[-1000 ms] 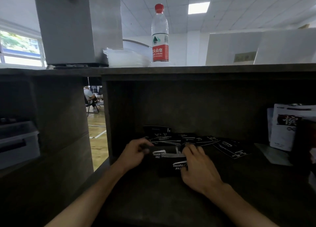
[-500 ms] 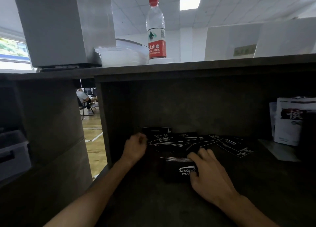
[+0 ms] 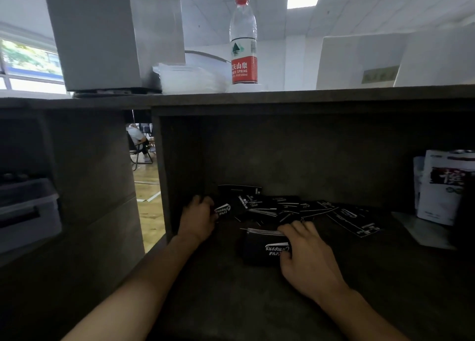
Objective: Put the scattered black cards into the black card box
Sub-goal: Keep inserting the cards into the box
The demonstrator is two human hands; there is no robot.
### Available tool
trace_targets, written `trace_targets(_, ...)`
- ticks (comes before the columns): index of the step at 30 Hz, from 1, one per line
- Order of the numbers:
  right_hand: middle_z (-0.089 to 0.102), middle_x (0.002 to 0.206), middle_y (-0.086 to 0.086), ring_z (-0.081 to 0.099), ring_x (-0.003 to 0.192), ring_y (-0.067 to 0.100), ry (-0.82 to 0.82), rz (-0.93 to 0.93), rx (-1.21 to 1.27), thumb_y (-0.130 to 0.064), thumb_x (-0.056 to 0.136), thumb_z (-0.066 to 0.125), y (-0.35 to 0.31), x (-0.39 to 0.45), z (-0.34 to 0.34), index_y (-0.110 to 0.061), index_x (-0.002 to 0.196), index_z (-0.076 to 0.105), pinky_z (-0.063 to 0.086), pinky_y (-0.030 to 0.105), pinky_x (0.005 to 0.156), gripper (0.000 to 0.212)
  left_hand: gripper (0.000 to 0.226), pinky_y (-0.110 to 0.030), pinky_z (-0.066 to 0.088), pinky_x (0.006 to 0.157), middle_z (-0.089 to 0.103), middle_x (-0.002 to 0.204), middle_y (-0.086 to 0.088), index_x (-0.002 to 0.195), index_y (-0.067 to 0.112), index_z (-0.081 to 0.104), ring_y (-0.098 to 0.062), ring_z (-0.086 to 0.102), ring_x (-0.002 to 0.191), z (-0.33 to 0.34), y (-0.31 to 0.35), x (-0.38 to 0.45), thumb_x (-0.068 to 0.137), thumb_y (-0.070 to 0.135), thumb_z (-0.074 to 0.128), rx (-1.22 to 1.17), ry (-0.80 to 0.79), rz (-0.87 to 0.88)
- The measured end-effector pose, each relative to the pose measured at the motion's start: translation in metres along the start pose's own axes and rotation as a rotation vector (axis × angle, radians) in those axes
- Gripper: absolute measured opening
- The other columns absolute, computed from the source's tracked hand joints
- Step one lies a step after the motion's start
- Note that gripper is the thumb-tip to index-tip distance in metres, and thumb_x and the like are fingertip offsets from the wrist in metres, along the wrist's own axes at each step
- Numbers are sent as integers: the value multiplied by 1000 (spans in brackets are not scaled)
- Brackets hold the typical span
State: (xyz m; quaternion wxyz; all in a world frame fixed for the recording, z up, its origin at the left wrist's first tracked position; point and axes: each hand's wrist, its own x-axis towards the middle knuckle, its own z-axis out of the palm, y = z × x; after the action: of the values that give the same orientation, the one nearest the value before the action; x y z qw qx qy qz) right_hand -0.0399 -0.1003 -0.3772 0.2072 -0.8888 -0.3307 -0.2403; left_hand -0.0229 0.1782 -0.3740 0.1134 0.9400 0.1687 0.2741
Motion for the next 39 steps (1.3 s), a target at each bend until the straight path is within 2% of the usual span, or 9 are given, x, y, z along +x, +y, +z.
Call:
trace_targets(3, 46, 123, -14, 37, 115, 6, -11, 5, -1, -27, 87, 51, -1, -1, -3, -31, 134, 47, 47, 26, 88, 48, 26, -30, 51, 90, 59, 106, 2, 109, 19, 64, -13, 61, 97, -12, 6, -13, 89, 3, 61, -396, 133, 36)
trace_targets(7, 46, 131, -10, 38, 120, 8, -18, 47, -5, -29, 88, 52, -3, -2, -2, -27, 146, 32, 47, 27, 92, 62, 39, -17, 48, 87, 69, 99, 14, 86, 39, 72, 0, 63, 101, -29, 20, -47, 92, 3, 58, -710, -24, 151)
trace_targets(11, 40, 140, -8, 36, 126, 9, -31, 78, 2, -29, 86, 56, -4, -2, -1, -26, 153, 12, 47, 30, 98, 80, 37, -20, 49, 84, 70, 104, 15, 91, 35, 75, -1, 64, 104, -35, 36, -69, 97, 8, 51, -932, -212, 82)
trace_targets(15, 35, 139, -10, 34, 124, 8, -39, 30, -30, -31, 85, 55, -3, -2, 0, -31, 145, 31, 47, 27, 95, 64, 31, -34, 53, 92, 70, 112, -1, 98, 25, 74, -14, 66, 106, -26, 63, -74, 100, 37, 46, -1181, -445, -225)
trace_targets(17, 37, 129, -10, 33, 119, 7, -37, 21, -32, -32, 84, 56, -2, -2, 2, -31, 138, 36, 46, 24, 91, 58, 49, -29, 56, 79, 75, 100, 0, 99, 23, 73, -13, 71, 96, -19, 74, -70, 92, 63, 46, -1186, -542, -271)
trace_targets(20, 38, 125, -10, 32, 117, 7, -35, 11, -28, -33, 83, 55, 0, -1, 5, -31, 137, 37, 46, 26, 93, 57, 63, -28, 52, 76, 75, 93, -2, 97, 18, 71, -17, 71, 92, -20, 75, -46, 90, 71, 37, -1064, -510, -197)
trace_targets(24, 38, 123, -11, 32, 116, 8, -29, 15, -13, -33, 82, 53, 0, 1, 7, -31, 133, 38, 46, 27, 94, 54, 32, -36, 49, 88, 64, 107, -14, 106, 7, 62, -30, 62, 103, -15, 30, 9, 101, 34, 46, -337, 77, -197)
trace_targets(30, 39, 124, -10, 32, 117, 8, -32, 19, -14, -34, 82, 52, 2, 2, 9, -31, 133, 38, 46, 28, 94, 53, 36, -35, 38, 104, 50, 138, -18, 131, 4, 54, -31, 50, 126, 9, -1, 28, 104, 23, 37, 29, -305, -153)
trace_targets(39, 40, 124, -9, 33, 117, 9, -45, 24, -7, -32, 82, 53, 0, 1, 5, -28, 136, 39, 45, 30, 96, 55, 28, -30, 47, 86, 63, 119, -9, 124, 17, 58, -22, 62, 107, -8, -6, 3, 100, 30, 48, 33, -306, 26)
